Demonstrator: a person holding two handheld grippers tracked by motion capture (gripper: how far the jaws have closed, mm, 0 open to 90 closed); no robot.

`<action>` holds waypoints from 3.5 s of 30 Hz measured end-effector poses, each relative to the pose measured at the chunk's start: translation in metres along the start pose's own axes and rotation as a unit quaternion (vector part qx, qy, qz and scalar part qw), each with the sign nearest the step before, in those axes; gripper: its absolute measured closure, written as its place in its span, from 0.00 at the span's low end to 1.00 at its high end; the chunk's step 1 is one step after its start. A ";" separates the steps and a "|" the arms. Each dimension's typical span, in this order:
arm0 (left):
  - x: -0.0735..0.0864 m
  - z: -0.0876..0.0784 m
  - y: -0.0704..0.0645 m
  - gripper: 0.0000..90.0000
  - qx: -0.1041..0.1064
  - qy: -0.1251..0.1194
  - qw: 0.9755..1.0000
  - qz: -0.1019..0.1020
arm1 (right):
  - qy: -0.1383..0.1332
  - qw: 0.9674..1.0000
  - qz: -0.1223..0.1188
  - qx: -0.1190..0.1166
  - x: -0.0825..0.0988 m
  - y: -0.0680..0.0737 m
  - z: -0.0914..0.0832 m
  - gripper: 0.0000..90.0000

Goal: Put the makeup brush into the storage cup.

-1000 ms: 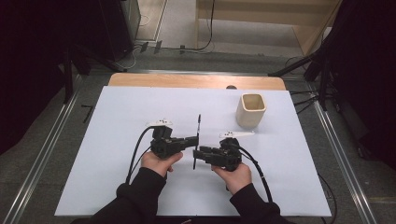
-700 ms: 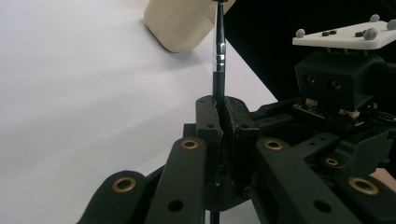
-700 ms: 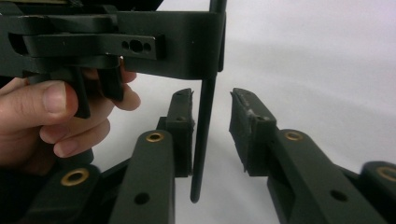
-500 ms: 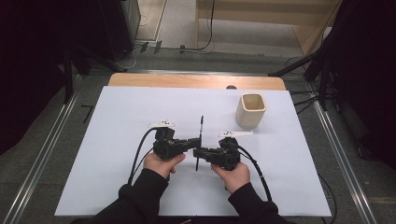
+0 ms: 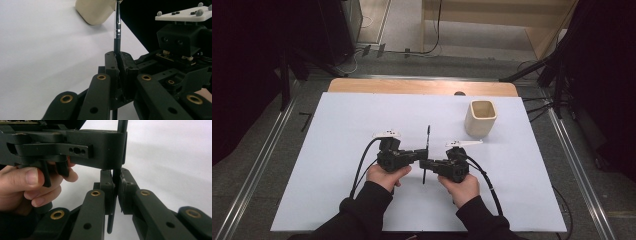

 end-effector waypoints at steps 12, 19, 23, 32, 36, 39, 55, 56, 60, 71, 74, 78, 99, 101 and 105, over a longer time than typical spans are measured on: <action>0.001 0.000 0.000 0.95 0.002 0.000 1.000 -0.001 | 0.008 1.000 0.023 -0.008 0.000 0.000 0.000 0.96; 0.001 0.000 0.000 0.95 0.003 0.002 1.000 0.000 | 0.011 1.000 0.023 -0.009 0.000 0.000 -0.001 0.96; 0.001 0.000 0.001 0.95 0.004 0.004 1.000 -0.001 | 0.011 1.000 0.024 -0.009 0.000 0.000 0.000 0.96; 0.001 -0.002 0.001 0.89 -0.003 0.007 1.000 0.011 | 0.020 1.000 0.014 -0.005 0.002 -0.002 0.000 0.96; -0.001 -0.005 0.002 0.83 -0.005 0.008 1.000 0.008 | 0.036 0.999 0.032 -0.007 0.004 -0.003 0.001 0.96; -0.002 -0.007 0.002 0.79 -0.009 0.008 1.000 0.011 | 0.036 0.999 0.031 -0.005 0.004 -0.003 0.000 0.96; 0.000 -0.018 0.006 0.52 -0.006 0.052 0.999 0.011 | 0.036 0.999 0.030 0.004 0.003 -0.011 -0.005 0.96; 0.000 -0.019 0.007 0.51 -0.006 0.053 0.999 0.009 | 0.036 0.999 0.030 0.005 0.003 -0.011 -0.005 0.96; 0.001 -0.021 0.010 0.45 -0.003 0.065 0.998 0.010 | 0.035 0.999 0.029 0.007 0.003 -0.013 -0.007 0.96; 0.004 -0.026 0.015 0.40 -0.002 0.082 0.996 0.021 | 0.036 0.999 0.029 0.010 0.003 -0.017 -0.010 0.96; 0.004 -0.027 0.015 0.40 -0.003 0.084 0.996 0.024 | 0.037 0.999 0.028 0.010 0.003 -0.017 -0.010 0.96; 0.007 -0.029 0.017 0.40 -0.008 0.094 0.995 0.031 | 0.039 0.999 0.027 0.012 0.003 -0.018 -0.010 0.96; 0.016 -0.043 0.028 0.37 -0.043 0.113 0.987 0.101 | 0.041 0.999 0.023 0.015 0.003 -0.021 -0.013 0.96; 0.017 -0.045 0.029 0.37 -0.047 0.119 0.986 0.108 | 0.043 0.999 0.022 0.015 0.003 -0.021 -0.013 0.96; 0.018 -0.049 0.033 0.37 -0.058 0.122 0.983 0.126 | 0.045 0.999 0.023 0.015 0.004 -0.020 -0.012 0.96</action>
Point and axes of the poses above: each handheld gripper's, and its own axes: z roughly forward along the jaws, x roughly out of its underside, y roughly to its left, the point moved 8 cm from there along z, roughly forward along the jaws, and after that the axes turned 7 degrees about -z, right-handed, at the moved point
